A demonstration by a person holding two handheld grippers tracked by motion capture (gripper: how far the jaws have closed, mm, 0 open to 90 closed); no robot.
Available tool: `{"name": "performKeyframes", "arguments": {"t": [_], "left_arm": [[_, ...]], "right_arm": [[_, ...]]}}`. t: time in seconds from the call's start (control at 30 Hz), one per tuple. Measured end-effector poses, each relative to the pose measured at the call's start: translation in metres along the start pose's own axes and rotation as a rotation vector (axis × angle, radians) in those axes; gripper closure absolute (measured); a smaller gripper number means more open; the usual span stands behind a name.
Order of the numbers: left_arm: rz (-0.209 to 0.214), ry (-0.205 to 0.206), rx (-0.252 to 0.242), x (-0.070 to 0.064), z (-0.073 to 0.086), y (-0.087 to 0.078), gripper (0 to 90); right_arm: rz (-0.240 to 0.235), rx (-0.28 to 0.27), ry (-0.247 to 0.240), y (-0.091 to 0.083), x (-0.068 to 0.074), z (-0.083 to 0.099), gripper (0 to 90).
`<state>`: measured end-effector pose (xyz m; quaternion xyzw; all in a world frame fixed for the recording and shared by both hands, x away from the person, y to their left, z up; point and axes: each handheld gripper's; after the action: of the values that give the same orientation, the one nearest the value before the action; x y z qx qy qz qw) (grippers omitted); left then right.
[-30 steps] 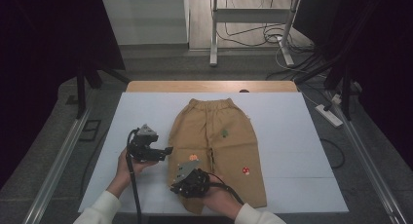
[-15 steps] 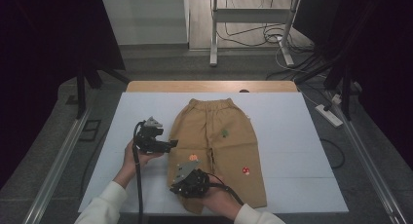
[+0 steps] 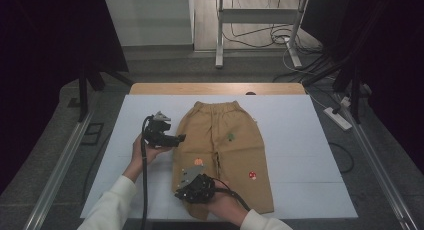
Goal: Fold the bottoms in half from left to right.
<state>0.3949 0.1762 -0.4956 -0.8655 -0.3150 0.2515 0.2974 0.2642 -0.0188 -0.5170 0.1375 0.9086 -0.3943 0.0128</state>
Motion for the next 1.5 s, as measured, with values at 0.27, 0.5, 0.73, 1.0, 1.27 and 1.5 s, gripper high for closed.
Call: {"name": "performKeyframes", "arguments": {"t": [0.27,0.5,0.73,1.0,1.27,1.5], "left_arm": [[-0.021,-0.023,0.003,0.017,-0.015,0.012,19.9],[-0.029,-0.017,0.032,0.023,-0.024,0.026,19.6],[-0.035,-0.033,0.056,0.026,-0.025,0.040,21.6],[0.022,-0.066,0.067,0.031,-0.021,0.046,38.3],[0.096,-0.094,0.067,0.034,-0.014,0.045,85.5],[0.118,-0.082,0.030,0.030,-0.017,0.037,85.9]], "right_arm": [[-0.004,0.001,0.000,0.001,-0.001,0.001,85.0],[-0.002,0.003,-0.001,0.002,0.000,0.001,85.0],[-0.004,0.007,0.000,0.003,0.001,0.002,85.0],[-0.003,0.011,0.000,0.003,0.001,0.003,85.0],[0.003,0.007,-0.004,0.001,0.002,0.004,85.0],[-0.007,-0.002,0.003,-0.002,0.001,0.004,85.1]]}}
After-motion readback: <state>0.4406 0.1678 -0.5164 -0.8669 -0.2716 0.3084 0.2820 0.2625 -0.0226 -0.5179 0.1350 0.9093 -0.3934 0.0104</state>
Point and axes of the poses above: each handheld gripper's, and its own axes: y roughly forward along the jaws, z roughly out of its underside, x roughly to its left, and after that the axes turned 12 degrees about z, right-handed
